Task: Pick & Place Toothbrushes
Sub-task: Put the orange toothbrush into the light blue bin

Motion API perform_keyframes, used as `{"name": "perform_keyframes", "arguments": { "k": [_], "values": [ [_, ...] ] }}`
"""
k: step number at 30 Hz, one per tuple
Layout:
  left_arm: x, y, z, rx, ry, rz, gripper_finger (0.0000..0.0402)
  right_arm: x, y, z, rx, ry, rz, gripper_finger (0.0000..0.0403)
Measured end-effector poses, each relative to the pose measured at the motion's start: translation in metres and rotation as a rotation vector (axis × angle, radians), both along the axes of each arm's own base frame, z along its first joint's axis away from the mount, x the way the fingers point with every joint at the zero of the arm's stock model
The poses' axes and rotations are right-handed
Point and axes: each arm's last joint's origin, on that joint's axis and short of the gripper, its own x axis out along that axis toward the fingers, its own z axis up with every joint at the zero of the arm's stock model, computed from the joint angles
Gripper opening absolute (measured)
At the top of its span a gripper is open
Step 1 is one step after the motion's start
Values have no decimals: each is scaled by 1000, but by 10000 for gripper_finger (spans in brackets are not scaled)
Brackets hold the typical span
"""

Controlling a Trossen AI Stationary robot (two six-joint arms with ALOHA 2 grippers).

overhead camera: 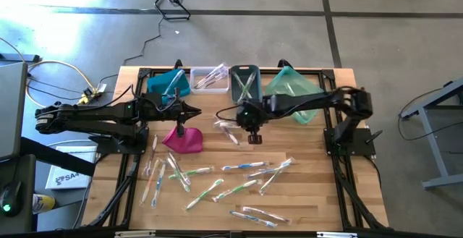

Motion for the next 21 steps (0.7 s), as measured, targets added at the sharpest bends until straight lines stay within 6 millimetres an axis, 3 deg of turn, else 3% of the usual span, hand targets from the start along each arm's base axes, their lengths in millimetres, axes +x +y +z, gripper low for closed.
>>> {"name": "perform_keyframes", "arguments": {
  "k": [11,15,21],
  "values": [
    [0,0,0,0,1,0,28,-41,8,80,-43,-224,-83,12],
    [0,0,0,0,1,-1,28,-56,16,99,-71,-268,-120,12],
    [0,0,0,-1,0,-4,28,-72,34,111,-117,-272,-198,13]
  ]
}}
